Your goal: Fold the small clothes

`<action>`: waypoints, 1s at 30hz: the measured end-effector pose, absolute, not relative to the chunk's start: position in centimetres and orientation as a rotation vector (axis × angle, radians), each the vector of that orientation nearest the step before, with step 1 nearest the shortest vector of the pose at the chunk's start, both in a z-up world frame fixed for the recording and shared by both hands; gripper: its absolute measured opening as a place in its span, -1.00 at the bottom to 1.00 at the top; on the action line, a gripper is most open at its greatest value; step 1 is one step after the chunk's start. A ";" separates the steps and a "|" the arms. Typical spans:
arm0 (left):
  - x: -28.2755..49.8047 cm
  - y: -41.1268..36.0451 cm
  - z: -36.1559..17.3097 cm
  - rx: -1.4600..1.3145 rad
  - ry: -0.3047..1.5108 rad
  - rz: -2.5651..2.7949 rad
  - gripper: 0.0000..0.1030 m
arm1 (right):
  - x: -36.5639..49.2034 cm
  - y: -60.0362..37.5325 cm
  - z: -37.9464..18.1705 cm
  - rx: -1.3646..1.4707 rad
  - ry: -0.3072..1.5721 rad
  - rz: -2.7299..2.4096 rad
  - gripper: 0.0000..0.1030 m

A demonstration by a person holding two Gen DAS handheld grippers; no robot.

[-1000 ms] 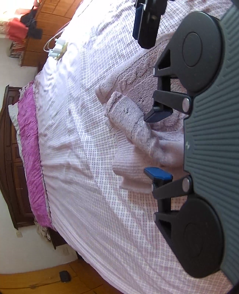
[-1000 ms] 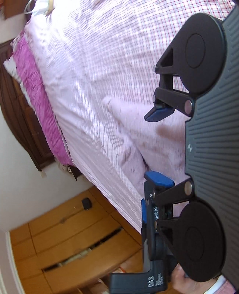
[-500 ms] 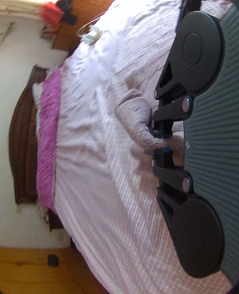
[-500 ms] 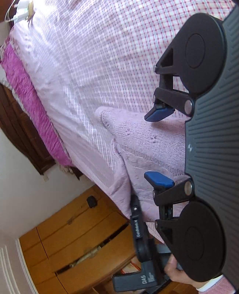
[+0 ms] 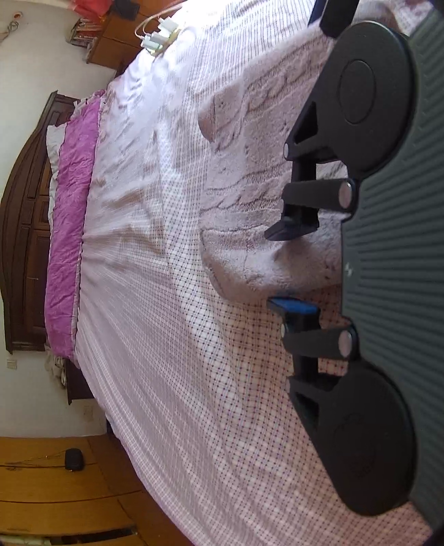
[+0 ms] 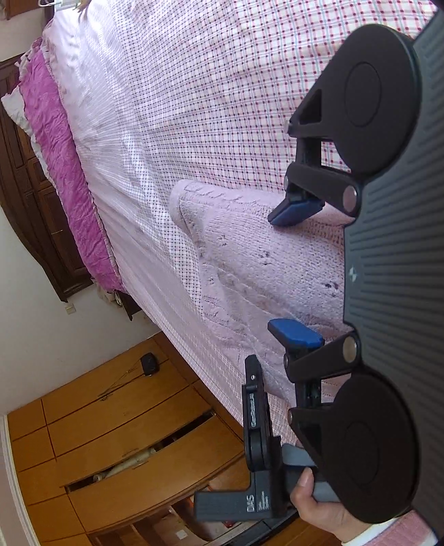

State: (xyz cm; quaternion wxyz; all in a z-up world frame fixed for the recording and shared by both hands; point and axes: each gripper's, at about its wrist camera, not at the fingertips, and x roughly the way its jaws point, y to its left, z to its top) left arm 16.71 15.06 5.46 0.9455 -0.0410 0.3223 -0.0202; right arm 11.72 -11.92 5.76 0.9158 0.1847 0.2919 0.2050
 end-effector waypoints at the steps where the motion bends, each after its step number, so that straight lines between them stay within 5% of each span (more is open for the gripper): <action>1: 16.2 15.1 5.8 -0.087 0.657 -0.048 -0.09 | 11.6 -11.9 5.8 0.382 0.601 0.421 0.32; 3: 15.0 14.8 6.3 -0.094 0.664 -0.071 0.11 | 11.4 -11.9 5.9 0.377 0.602 0.418 0.32; 10: 11.0 14.4 5.3 -0.107 0.716 -0.151 0.13 | 10.0 -11.8 6.4 0.367 0.602 0.397 0.32; 16: 9.2 16.3 3.2 -0.111 0.692 -0.047 0.37 | 8.4 -10.8 6.2 0.354 0.603 0.422 0.32; 23: 9.3 17.4 4.4 -0.205 0.706 -0.081 0.32 | 8.2 -11.4 6.2 0.374 0.607 0.425 0.34; 30: 11.4 17.6 3.9 -0.323 0.752 -0.149 0.33 | 11.0 -14.8 5.8 0.577 0.628 0.400 0.64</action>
